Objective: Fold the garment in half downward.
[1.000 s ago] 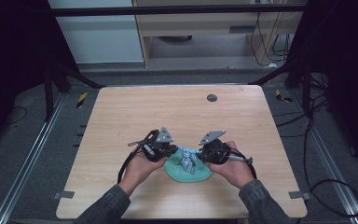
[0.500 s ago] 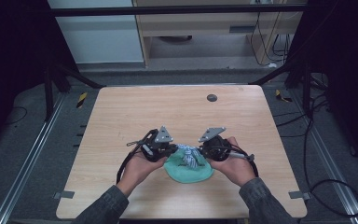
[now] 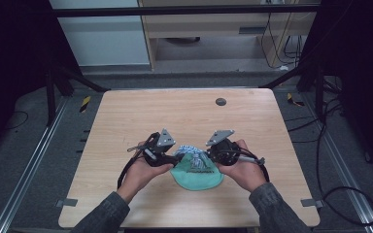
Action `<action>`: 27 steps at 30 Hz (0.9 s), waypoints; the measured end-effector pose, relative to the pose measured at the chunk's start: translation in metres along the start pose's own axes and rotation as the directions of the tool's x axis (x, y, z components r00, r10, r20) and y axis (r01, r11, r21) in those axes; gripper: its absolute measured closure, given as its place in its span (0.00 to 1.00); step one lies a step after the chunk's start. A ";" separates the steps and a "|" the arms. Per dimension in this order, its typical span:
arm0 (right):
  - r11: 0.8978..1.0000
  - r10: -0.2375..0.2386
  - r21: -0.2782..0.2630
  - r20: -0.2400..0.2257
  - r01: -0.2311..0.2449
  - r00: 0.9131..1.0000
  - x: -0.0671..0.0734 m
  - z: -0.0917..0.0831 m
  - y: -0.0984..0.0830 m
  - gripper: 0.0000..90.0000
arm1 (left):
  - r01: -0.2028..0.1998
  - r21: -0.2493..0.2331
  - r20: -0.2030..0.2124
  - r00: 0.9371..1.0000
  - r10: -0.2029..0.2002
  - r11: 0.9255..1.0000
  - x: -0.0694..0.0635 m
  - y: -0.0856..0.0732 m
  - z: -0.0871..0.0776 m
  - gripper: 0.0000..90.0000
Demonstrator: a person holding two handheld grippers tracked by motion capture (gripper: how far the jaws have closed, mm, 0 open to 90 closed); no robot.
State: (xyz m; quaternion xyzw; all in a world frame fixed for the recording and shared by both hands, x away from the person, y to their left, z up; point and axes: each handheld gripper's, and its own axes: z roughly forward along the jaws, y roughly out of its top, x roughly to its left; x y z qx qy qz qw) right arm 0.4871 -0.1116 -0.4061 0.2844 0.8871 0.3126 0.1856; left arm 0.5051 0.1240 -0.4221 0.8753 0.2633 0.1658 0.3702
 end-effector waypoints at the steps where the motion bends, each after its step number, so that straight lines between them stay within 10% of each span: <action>1: 1.000 -0.003 0.001 0.002 0.003 1.000 0.000 -0.001 0.000 0.94 | 0.007 0.004 0.019 1.000 -0.008 1.000 0.000 0.000 0.002 0.43; 11: 1.000 -0.011 -0.003 -0.004 0.011 1.000 0.012 0.000 -0.014 0.92 | -0.026 0.036 0.064 0.998 0.024 0.999 -0.012 -0.011 0.008 0.75; 27: 0.999 -0.031 0.010 -0.045 0.031 0.998 0.037 0.007 -0.032 0.87 | -0.033 0.054 0.084 0.996 0.028 0.998 -0.025 -0.040 0.003 0.74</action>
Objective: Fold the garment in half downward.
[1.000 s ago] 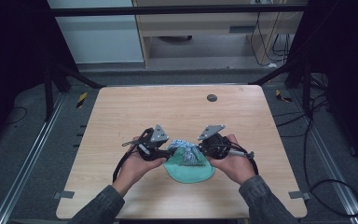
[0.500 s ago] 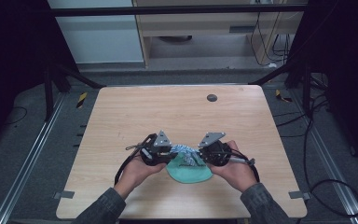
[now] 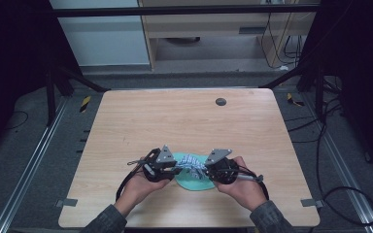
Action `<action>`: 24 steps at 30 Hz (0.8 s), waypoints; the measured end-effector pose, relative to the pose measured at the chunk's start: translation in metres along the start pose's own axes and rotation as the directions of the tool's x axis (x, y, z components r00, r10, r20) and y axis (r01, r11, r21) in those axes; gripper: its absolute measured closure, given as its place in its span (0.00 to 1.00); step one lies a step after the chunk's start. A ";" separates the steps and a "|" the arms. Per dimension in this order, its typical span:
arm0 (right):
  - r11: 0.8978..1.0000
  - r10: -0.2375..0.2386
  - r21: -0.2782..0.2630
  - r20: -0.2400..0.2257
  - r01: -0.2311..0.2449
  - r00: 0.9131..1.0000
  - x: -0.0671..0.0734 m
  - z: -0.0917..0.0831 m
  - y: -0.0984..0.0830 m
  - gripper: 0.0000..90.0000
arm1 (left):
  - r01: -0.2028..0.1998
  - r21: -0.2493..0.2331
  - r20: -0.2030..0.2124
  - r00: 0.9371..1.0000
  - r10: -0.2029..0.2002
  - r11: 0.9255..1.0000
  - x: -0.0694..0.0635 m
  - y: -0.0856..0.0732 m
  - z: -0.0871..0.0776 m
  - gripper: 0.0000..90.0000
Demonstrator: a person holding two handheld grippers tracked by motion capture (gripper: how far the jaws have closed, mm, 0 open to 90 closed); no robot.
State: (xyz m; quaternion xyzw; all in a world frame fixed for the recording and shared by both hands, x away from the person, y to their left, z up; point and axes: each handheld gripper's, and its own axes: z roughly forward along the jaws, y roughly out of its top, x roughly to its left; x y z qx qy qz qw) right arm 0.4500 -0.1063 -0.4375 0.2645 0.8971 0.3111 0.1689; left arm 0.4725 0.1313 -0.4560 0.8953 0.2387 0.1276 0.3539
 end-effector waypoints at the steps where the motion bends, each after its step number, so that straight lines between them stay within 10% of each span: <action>1: 1.000 0.003 0.003 -0.005 -0.003 1.000 0.002 0.001 -0.002 0.87 | 0.003 -0.003 0.001 1.000 -0.003 1.000 0.000 -0.002 0.000 0.74; 24: 1.000 0.002 0.030 -0.070 0.000 0.998 0.024 0.018 -0.017 0.93 | -0.012 0.029 0.043 0.999 0.010 0.999 -0.004 -0.032 -0.002 0.97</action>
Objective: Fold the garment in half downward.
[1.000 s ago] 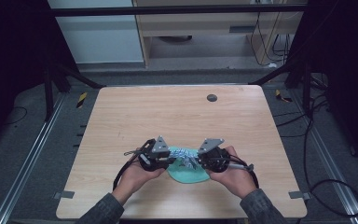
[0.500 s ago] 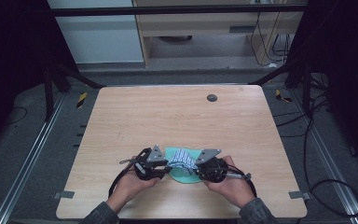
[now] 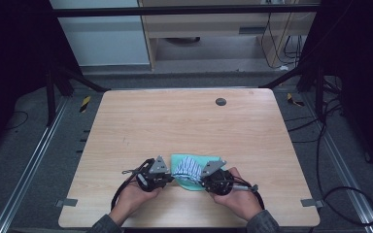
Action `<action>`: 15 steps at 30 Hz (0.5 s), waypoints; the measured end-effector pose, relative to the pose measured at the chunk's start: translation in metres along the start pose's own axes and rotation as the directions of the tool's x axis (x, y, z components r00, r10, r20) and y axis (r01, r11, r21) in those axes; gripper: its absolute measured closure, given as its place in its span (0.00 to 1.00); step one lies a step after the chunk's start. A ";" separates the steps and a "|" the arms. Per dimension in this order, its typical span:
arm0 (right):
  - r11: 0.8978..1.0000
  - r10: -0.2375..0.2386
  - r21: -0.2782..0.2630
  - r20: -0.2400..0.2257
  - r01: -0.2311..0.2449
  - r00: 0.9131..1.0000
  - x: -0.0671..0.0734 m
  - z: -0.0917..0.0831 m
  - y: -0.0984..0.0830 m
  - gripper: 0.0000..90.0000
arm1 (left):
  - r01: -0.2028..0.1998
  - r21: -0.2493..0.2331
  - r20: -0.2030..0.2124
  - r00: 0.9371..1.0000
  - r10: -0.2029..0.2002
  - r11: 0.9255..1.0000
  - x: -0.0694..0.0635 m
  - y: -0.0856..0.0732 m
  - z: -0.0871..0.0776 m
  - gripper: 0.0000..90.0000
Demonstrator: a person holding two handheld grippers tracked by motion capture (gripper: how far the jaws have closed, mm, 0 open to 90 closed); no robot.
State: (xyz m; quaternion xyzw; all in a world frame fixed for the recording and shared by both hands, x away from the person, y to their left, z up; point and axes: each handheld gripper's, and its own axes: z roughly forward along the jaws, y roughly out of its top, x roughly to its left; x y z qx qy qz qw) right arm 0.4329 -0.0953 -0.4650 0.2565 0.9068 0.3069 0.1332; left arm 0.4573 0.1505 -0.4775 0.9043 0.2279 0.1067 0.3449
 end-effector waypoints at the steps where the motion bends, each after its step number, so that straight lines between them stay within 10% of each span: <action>1: 1.000 0.000 0.000 -0.004 0.000 1.000 0.001 0.001 -0.001 0.93 | 0.004 0.003 0.008 1.000 -0.004 1.000 -0.001 -0.003 0.001 0.97; 6: 1.000 0.005 0.006 -0.013 -0.004 1.000 0.005 0.004 -0.003 0.89 | -0.006 0.028 0.004 1.000 0.006 1.000 -0.003 -0.007 0.004 0.88; 15: 0.996 0.074 -0.049 0.027 -0.073 0.997 0.005 -0.009 -0.021 0.38 | 0.060 -0.028 -0.063 0.996 -0.062 0.998 -0.007 -0.026 -0.018 0.43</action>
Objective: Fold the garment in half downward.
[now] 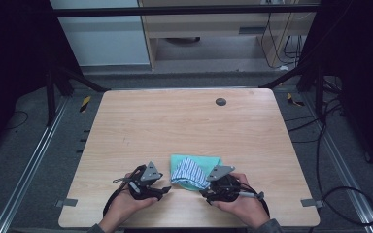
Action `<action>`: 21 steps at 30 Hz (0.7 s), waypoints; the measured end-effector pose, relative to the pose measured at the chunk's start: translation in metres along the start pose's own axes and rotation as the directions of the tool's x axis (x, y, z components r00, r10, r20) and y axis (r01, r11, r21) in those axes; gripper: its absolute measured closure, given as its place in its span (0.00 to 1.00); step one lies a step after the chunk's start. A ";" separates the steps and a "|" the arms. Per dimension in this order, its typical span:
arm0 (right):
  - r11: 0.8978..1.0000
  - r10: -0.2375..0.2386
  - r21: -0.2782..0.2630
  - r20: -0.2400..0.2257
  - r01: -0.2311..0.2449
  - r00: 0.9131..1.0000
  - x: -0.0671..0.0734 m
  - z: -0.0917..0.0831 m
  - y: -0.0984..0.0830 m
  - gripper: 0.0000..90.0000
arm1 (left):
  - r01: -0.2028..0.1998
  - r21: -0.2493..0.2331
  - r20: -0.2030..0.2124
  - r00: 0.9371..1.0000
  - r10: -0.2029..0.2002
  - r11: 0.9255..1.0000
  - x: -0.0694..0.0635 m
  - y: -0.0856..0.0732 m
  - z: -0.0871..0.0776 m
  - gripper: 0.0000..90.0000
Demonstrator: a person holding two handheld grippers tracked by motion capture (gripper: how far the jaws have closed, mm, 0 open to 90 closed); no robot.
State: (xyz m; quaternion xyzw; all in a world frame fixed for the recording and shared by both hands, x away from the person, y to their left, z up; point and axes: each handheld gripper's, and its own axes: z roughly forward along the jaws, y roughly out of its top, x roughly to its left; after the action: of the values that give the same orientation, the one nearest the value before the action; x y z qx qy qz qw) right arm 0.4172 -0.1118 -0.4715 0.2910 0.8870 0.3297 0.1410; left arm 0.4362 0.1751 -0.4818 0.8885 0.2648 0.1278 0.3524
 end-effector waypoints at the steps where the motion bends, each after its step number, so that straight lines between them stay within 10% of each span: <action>1: 1.000 0.000 0.000 0.000 0.000 1.000 0.000 0.000 0.000 0.38 | 0.000 0.000 0.000 1.000 0.000 1.000 0.000 0.000 0.000 0.40; 7: 0.998 0.055 -0.028 0.069 -0.053 0.996 -0.012 -0.010 -0.015 0.17 | 0.077 -0.011 -0.148 0.986 -0.078 0.997 0.027 -0.009 -0.012 0.22; 13: 0.984 0.176 -0.060 0.170 -0.168 0.970 -0.040 -0.014 -0.034 0.09 | 0.168 -0.011 -0.210 0.963 -0.166 0.986 0.052 -0.027 -0.012 0.10; 18: 0.953 0.303 -0.072 0.284 -0.295 0.910 -0.066 -0.010 -0.054 0.08 | 0.213 -0.003 -0.245 0.947 -0.207 0.977 0.067 -0.041 -0.008 0.07; 21: 0.942 0.333 -0.064 0.311 -0.330 0.890 -0.076 -0.004 -0.063 0.05 | 0.245 -0.031 -0.236 0.940 -0.245 0.969 0.073 -0.045 -0.005 0.03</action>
State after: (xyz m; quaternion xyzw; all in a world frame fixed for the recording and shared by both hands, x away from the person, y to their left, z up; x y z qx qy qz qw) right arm 0.4492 -0.1987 -0.5058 0.4864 0.7885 0.3020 0.2247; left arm 0.4771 0.2468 -0.5064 0.8267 0.4135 0.1885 0.3317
